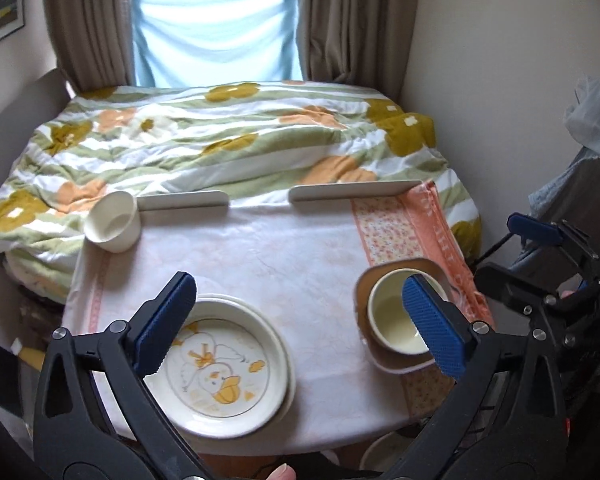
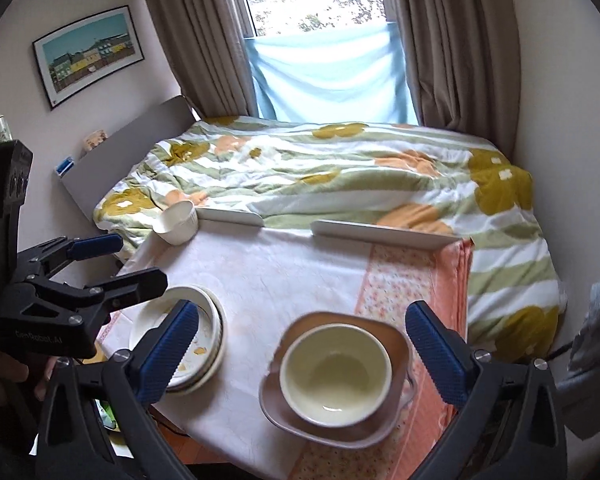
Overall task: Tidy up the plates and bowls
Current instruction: 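Carry the cream bowl into the pink basin and open both grippers, then close both grippers on the rim of the small white bowl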
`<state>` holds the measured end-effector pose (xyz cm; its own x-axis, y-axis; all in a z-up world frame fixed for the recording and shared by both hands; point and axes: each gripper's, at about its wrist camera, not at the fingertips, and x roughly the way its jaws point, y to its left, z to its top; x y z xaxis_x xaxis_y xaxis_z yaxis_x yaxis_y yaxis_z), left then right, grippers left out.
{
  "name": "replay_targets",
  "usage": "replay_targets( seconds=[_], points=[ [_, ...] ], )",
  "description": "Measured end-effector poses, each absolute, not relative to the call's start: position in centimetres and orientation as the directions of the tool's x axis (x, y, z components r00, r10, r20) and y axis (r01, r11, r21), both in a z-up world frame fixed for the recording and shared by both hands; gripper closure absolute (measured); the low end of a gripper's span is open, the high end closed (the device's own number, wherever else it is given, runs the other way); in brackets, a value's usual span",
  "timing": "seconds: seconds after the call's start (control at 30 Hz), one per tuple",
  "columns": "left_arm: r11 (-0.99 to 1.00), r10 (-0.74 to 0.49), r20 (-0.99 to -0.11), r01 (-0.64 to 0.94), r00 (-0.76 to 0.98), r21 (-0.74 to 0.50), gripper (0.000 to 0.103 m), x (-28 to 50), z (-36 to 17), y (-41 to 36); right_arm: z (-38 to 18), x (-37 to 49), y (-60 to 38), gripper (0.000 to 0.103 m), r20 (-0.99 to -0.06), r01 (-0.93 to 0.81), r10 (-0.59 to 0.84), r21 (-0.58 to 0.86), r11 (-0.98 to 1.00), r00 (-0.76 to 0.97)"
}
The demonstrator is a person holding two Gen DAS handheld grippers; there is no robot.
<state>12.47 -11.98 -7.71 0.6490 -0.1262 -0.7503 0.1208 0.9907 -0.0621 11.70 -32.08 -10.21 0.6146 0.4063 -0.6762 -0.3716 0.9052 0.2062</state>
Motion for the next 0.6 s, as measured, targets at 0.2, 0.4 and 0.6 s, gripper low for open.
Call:
replay_targets(
  seconds=[0.2,0.4,0.6],
  points=[
    [0.985,-0.060,-0.698,-0.069,0.714,-0.155,0.000,11.1,-5.2,-2.4,-7.0,15.1,-26.7,0.000,-0.634,-0.508,0.476,0.149,0.849,0.610],
    [0.936,-0.006,-0.695,-0.240,0.719,-0.256,0.001,12.6,-5.8,7.2,-5.2,21.7,-18.5,0.000,-0.713,-0.581,0.501,0.161,0.798,0.491],
    [0.851,-0.045,-0.714,-0.348,0.699,-0.394,0.001,17.1,-9.7,15.4,-7.9,30.0,-8.9,0.000,-0.758,-0.641,0.577,0.286,0.712,0.303]
  ],
)
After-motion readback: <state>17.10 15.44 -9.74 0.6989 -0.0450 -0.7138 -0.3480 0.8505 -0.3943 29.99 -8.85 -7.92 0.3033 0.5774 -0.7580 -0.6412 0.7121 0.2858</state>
